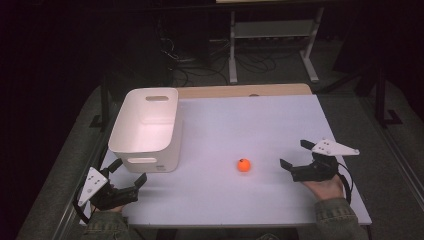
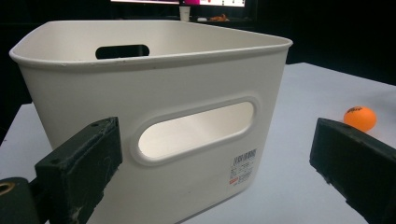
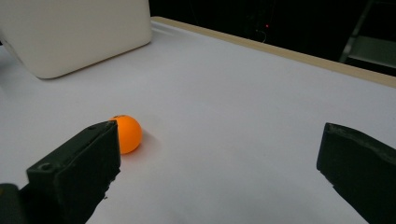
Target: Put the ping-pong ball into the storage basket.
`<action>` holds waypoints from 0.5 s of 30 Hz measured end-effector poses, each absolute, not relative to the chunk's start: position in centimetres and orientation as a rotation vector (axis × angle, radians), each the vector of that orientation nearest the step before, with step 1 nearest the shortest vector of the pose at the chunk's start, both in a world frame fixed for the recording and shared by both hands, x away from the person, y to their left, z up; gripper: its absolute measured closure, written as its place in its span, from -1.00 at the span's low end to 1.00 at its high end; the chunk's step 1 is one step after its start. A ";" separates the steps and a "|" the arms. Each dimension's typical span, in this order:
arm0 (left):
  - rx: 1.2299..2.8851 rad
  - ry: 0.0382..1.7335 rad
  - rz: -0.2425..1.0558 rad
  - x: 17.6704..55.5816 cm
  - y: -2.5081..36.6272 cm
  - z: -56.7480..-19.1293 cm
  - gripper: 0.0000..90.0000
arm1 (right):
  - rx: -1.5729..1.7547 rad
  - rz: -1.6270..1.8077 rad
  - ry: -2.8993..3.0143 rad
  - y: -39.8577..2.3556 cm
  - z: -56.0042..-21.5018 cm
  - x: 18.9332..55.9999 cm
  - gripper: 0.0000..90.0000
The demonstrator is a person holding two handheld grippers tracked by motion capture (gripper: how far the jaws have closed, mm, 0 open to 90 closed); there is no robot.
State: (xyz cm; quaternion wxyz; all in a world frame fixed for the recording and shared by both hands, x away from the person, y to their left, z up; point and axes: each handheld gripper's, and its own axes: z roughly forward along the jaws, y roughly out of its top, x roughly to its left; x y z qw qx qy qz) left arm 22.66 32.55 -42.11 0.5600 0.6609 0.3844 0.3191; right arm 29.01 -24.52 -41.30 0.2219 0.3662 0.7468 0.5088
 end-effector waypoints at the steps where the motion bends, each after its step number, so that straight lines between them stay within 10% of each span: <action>1: 1.558 0.907 0.751 22.7 32.5 -42.1 -0.96 | 1.013 1.407 2.064 -24.5 -41.3 29.0 -1.00; 15: 1.558 0.909 0.751 22.7 32.4 -42.1 -0.96 | 1.016 1.354 2.133 -24.3 -41.1 28.9 -1.00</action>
